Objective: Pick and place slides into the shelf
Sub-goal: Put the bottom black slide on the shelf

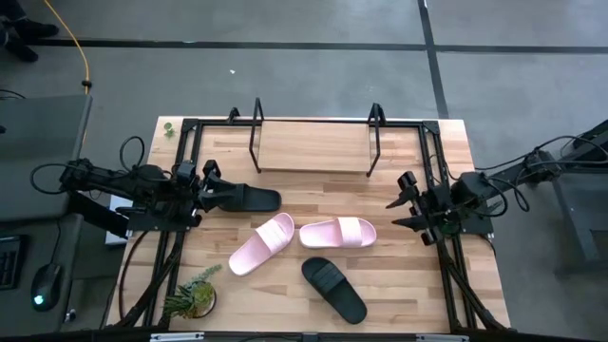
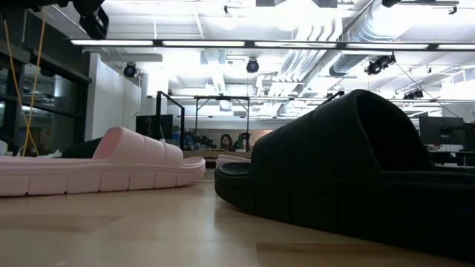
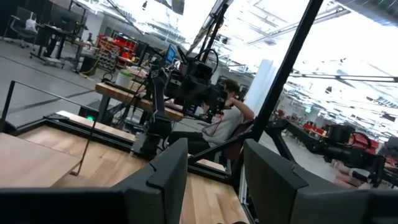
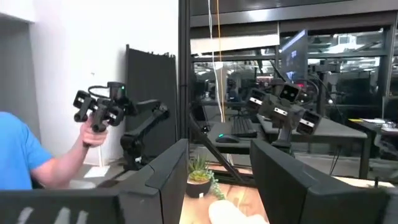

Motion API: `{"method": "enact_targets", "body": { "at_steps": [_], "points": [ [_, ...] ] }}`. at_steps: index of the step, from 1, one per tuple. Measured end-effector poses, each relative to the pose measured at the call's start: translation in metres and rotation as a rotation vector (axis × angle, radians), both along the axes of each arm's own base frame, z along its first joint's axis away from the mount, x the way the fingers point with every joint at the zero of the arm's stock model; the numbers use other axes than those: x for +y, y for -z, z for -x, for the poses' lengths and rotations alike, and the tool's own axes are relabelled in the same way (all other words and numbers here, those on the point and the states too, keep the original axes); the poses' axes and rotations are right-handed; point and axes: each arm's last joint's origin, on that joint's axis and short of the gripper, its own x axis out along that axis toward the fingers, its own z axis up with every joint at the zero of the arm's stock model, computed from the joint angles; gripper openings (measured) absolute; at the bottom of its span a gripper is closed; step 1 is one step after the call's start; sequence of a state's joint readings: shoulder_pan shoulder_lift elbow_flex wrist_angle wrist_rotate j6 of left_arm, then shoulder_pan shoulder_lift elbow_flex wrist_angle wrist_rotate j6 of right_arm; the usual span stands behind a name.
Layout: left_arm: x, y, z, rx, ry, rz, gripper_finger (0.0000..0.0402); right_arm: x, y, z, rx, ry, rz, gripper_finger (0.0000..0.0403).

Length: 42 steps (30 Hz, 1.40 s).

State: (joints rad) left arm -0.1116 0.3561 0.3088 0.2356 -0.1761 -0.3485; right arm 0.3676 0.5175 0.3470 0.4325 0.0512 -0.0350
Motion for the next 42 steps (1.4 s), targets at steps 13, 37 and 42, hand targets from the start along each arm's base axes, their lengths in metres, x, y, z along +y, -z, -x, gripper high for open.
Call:
{"method": "enact_targets", "body": {
  "at_steps": [13,37,42],
  "points": [
    [0.000,0.000,0.000,0.001,0.000,0.000,0.0143,-0.007,0.003,-0.002,0.091,0.202,-0.273,0.0165],
    [-0.005,-0.013,-0.021,0.155,0.043,0.001,0.0143,0.028,-0.047,-0.060,0.330,0.671,0.041,0.0165],
    [-0.017,-0.020,-0.037,0.204,0.070,-0.016,0.0143,0.058,-0.055,-0.074,0.381,0.797,0.171,0.0165]
  ]
}}
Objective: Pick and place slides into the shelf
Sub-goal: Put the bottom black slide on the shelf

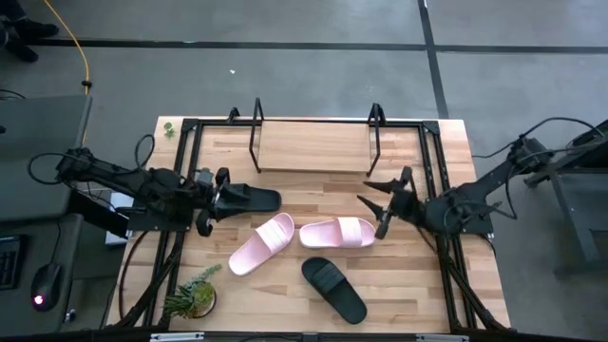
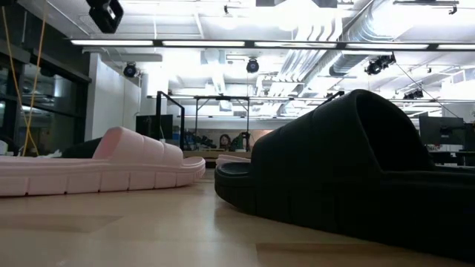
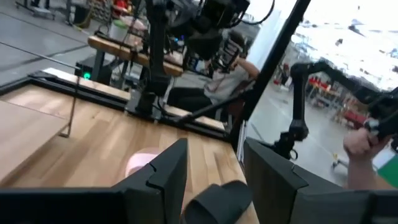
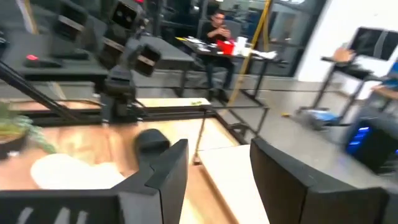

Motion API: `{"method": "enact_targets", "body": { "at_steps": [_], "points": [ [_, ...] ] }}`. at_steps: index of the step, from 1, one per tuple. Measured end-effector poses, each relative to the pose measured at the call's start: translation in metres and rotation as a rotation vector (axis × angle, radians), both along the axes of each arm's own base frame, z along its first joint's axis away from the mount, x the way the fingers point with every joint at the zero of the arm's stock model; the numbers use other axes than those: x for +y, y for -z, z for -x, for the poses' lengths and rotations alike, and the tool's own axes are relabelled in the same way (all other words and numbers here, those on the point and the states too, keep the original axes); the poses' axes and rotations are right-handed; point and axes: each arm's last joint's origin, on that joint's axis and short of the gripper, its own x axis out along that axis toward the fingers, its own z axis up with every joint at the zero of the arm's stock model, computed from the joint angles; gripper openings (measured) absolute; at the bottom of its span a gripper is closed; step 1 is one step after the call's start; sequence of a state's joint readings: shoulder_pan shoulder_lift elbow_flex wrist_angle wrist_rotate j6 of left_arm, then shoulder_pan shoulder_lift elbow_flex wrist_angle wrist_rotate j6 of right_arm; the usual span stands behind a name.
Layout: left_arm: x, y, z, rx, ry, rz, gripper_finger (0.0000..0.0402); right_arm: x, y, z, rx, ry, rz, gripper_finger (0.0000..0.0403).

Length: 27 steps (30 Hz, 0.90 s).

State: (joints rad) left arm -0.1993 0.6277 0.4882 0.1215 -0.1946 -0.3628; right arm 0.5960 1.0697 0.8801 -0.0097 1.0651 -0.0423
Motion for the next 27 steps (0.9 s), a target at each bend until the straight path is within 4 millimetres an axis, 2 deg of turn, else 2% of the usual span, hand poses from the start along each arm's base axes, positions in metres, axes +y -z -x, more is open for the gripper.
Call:
{"method": "enact_targets", "body": {
  "at_steps": [6,13,17,27],
  "points": [
    [-0.016,-0.015,-0.009,-0.001,0.056,-0.018,0.0143,0.038,-0.002,-0.012,0.070,0.074,0.132,0.0165],
    [-0.021,-0.019,-0.008,-0.012,0.084,0.013,0.0143,0.076,0.016,-0.027,0.133,0.174,0.289,0.0165],
    [-0.021,-0.018,-0.009,-0.005,0.080,0.027,0.0143,0.090,0.025,-0.037,0.164,0.256,0.372,0.0165],
    [-0.023,-0.017,-0.009,0.003,0.126,0.048,0.0143,0.114,0.062,-0.061,0.215,0.256,0.442,0.0165]
  ]
}}
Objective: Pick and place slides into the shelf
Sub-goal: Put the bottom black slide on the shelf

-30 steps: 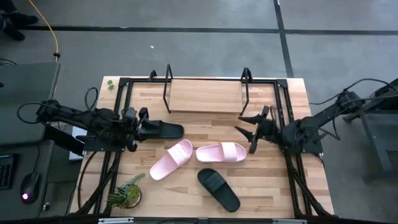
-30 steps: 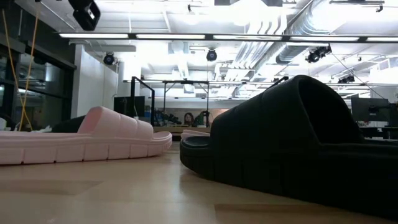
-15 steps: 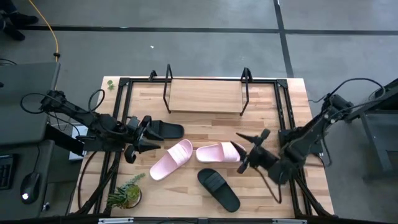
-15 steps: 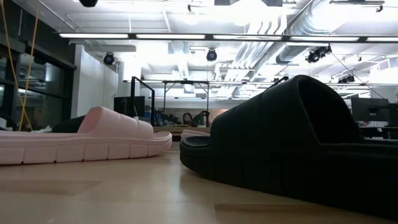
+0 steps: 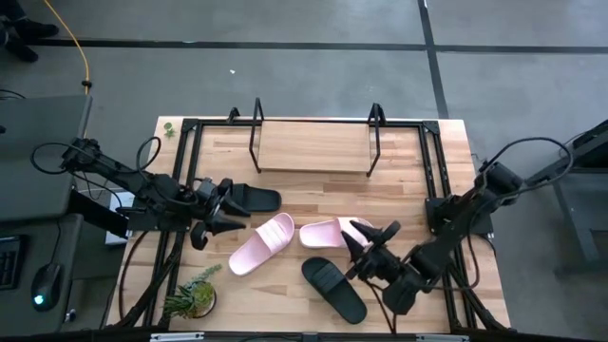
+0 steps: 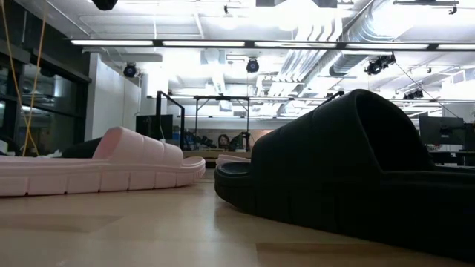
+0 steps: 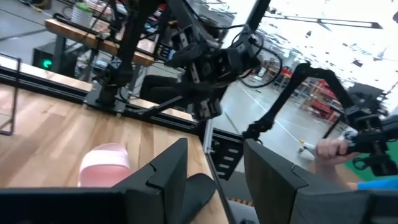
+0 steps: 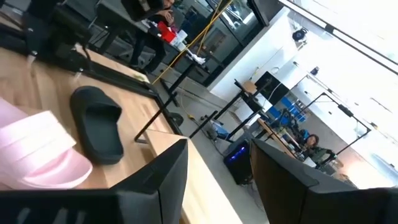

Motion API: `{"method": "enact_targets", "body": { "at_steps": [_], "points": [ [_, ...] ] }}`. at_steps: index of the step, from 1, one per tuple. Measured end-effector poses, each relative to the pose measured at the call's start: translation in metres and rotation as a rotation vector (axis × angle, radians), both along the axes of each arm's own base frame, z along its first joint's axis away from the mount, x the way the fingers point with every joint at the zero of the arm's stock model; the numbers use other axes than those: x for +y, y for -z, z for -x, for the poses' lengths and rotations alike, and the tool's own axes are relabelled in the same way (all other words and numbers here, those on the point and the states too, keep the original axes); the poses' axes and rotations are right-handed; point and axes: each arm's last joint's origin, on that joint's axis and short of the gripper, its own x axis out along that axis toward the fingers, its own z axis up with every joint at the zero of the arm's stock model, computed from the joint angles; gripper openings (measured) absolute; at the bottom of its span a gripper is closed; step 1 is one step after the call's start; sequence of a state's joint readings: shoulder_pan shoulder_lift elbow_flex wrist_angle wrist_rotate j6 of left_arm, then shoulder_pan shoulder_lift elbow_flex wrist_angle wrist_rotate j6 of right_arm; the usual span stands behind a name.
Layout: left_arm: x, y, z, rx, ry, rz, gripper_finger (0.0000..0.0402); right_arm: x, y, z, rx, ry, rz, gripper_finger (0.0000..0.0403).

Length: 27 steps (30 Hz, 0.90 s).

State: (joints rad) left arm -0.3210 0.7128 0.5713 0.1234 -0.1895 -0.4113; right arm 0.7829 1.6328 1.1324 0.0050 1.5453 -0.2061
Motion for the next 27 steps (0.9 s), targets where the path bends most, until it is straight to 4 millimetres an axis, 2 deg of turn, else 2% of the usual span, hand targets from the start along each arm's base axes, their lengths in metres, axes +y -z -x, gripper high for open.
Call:
{"method": "enact_targets", "body": {
  "at_steps": [17,27],
  "points": [
    [0.000,0.005,0.000,0.050,0.009,0.009,0.0143,0.047,0.042,-0.003,0.002,-0.059,0.020,0.0165],
    [0.000,0.006,0.000,0.060,-0.004,0.012,0.0143,0.061,0.075,-0.011,0.016,-0.069,0.036,0.0165]
  ]
}}
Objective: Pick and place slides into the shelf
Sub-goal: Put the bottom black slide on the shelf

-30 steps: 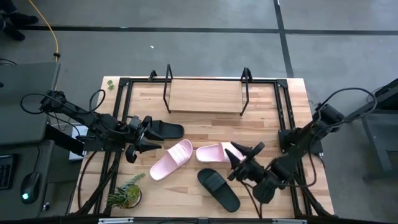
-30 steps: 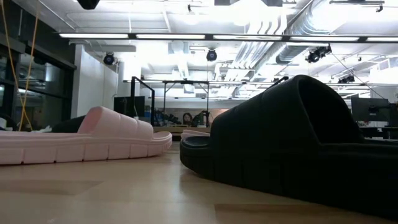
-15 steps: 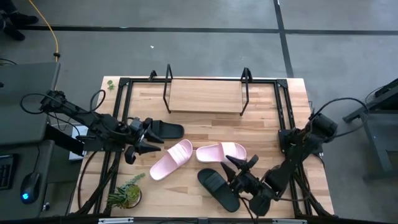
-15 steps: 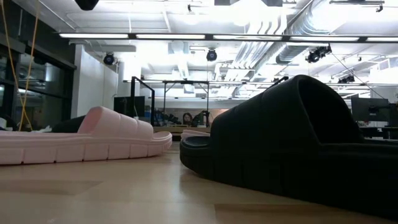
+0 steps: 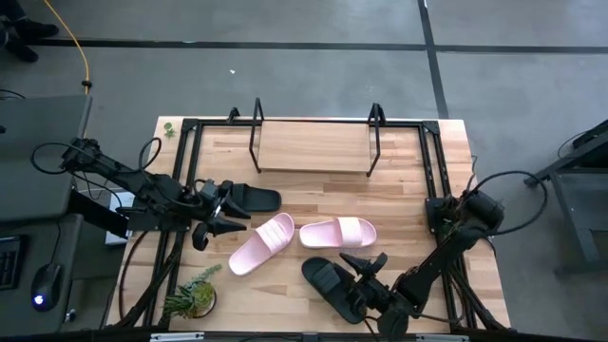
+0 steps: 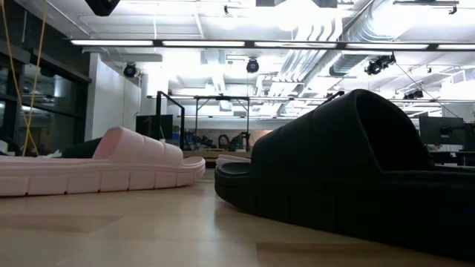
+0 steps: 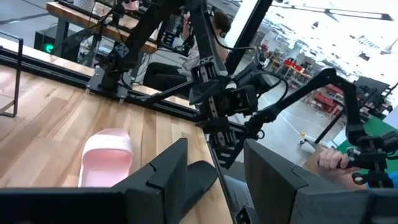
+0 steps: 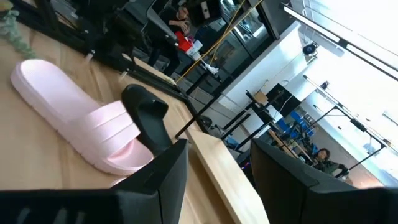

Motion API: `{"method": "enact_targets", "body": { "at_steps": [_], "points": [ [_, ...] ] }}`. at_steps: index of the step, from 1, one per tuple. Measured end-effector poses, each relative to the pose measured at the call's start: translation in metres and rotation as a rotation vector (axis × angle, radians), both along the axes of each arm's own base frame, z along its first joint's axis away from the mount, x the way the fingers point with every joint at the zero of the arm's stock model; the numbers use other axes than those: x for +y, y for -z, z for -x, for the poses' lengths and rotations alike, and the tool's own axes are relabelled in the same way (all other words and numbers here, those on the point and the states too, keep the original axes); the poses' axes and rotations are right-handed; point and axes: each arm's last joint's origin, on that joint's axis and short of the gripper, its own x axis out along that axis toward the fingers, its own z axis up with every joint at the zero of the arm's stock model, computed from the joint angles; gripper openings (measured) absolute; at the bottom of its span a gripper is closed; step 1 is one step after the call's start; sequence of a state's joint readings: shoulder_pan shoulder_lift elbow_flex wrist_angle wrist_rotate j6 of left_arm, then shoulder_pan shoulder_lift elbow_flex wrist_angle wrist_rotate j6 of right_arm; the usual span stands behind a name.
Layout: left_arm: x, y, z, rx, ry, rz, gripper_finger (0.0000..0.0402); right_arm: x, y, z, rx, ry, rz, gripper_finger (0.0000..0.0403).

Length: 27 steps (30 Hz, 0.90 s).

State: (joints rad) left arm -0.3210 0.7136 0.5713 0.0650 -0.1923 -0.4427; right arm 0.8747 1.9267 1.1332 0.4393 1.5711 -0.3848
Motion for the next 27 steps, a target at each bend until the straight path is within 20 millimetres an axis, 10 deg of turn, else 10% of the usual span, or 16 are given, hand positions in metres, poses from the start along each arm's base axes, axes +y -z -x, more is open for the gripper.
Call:
{"method": "enact_targets", "body": {
  "at_steps": [27],
  "points": [
    [0.000,0.001,0.000,0.012,-0.004,0.010,0.0143,0.039,0.033,0.035,-0.079,-0.144,-0.121,0.0165]
  ]
}}
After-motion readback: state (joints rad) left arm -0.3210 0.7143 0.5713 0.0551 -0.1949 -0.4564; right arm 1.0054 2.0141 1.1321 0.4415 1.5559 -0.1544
